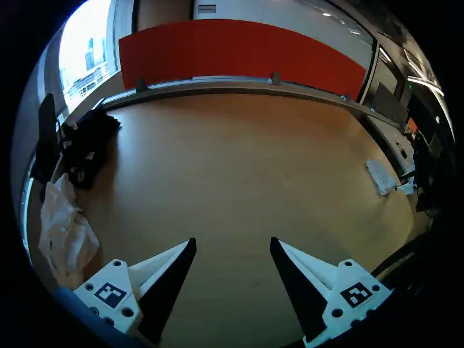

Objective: Fold towel

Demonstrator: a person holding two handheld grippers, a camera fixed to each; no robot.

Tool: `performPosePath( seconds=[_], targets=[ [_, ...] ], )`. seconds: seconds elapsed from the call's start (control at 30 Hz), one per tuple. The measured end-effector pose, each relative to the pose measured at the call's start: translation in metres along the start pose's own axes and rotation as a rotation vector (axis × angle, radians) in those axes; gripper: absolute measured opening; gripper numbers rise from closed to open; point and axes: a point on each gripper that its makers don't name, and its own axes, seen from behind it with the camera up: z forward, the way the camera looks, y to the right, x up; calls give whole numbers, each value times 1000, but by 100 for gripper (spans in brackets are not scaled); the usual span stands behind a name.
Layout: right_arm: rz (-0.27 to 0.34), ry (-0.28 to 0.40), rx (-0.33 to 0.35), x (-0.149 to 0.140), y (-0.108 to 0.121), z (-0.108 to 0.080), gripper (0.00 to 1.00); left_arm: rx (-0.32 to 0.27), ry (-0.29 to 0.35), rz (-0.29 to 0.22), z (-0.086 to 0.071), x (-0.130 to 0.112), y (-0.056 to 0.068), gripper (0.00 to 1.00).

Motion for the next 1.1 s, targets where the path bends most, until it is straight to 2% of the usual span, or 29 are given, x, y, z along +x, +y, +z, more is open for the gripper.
performPosePath(
  seconds=[0.13,0.47,0.8,1.1],
  targets=[
    [41,32,7,10,-6,-5,100,-7,4,-8,1,1,1,94],
    [141,106,35,37,-23,-16,100,-15,15,-10,1,4,0,94],
    [256,101,36,48,-39,-21,100,-22,25,-10,2,9,-1,94],
    [310,161,10,63,-42,-32,100,-19,42,-14,3,15,-6,94]
  ],
)
